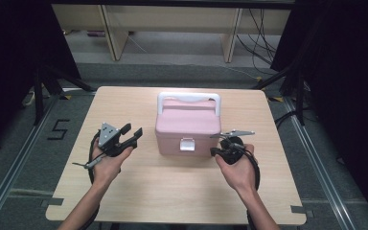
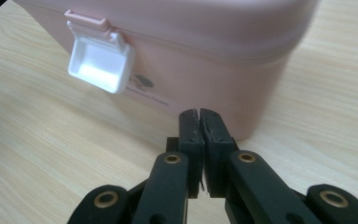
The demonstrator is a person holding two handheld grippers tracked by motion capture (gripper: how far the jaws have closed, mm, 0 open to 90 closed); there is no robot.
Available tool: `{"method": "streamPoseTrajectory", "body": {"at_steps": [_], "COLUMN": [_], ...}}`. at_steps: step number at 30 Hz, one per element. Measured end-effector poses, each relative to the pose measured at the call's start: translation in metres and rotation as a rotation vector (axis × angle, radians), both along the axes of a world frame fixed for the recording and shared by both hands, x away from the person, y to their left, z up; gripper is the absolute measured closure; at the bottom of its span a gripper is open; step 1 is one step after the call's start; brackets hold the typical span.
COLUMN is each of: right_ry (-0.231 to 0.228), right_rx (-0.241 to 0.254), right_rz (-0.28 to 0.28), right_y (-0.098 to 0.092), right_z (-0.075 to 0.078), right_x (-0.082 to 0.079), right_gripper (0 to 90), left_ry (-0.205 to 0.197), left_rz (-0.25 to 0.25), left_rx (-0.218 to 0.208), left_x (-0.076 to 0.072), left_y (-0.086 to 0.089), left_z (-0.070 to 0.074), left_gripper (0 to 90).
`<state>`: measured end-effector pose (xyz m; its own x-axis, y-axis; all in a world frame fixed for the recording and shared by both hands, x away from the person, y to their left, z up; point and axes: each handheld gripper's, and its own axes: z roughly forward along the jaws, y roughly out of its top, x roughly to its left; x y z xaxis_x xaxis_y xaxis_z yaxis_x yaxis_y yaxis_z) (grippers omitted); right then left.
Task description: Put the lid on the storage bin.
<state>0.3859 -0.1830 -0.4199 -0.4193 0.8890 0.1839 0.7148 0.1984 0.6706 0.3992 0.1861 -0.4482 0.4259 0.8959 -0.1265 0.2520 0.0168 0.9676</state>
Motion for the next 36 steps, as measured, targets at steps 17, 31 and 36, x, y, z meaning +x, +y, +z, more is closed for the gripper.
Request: {"method": "streamPoseTrajectory", "body": {"at_steps": [17,31,36], "right_ry": [-0.153,-0.231,-0.29], "right_rx": [0.029,0.032,0.04], "right_rz": [-0.076,-0.187,-0.181], "right_y": [-0.049,-0.101,-0.113], "right_z": [-0.01,-0.047,-0.066], "right_x": [-0.015,-0.039,-0.043], "right_gripper": [86.2,73.9,67.5], "left_ry": [-0.04,-0.034,-0.036], "left_rz": [0.057,0.148,0.185], "left_rx": [-0.018,-0.023,-0.034], "left_x": [-0.02,-0.035,-0.039], "left_y": [0.032,0.068,0.075], "left_z": [-0.019,-0.055,-0.071], "left_gripper": [47.3,43.3,42.5]}}
